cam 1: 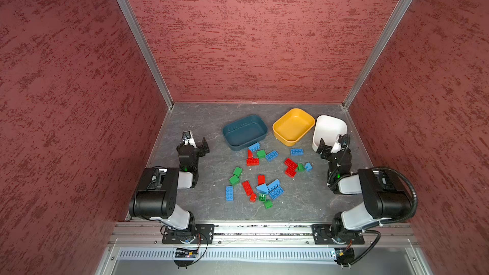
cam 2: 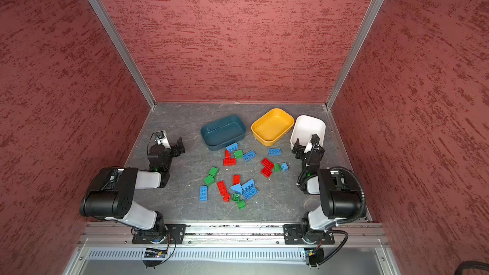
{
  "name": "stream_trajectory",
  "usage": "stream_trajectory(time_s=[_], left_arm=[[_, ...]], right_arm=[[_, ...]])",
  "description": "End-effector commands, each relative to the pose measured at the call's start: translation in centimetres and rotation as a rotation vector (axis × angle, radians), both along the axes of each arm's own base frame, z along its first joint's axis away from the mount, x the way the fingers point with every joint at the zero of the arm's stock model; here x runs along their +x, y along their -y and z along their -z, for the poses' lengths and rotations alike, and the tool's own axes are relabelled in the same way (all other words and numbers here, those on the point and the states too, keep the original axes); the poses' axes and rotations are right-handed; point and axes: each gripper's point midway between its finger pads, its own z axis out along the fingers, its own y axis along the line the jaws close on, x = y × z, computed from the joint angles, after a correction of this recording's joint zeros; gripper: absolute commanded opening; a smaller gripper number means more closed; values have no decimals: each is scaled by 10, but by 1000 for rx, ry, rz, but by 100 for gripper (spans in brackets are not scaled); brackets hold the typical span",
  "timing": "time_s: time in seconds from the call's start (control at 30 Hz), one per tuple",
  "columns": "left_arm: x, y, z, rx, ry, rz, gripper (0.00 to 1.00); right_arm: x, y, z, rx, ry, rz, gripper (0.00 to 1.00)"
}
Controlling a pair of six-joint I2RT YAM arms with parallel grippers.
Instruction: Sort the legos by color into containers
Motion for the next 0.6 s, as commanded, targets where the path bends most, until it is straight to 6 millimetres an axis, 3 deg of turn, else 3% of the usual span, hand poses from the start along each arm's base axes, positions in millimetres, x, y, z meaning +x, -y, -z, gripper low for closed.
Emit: stream_trajectory(time_s=[0.0,0.57], left_arm=[[3,2,-8,9,26,9,99],[3,2,-8,6,25,8,99]], right_arm=[[2,2,-13,-16,46,14,99],[2,2,-12,-15,45,15,99]])
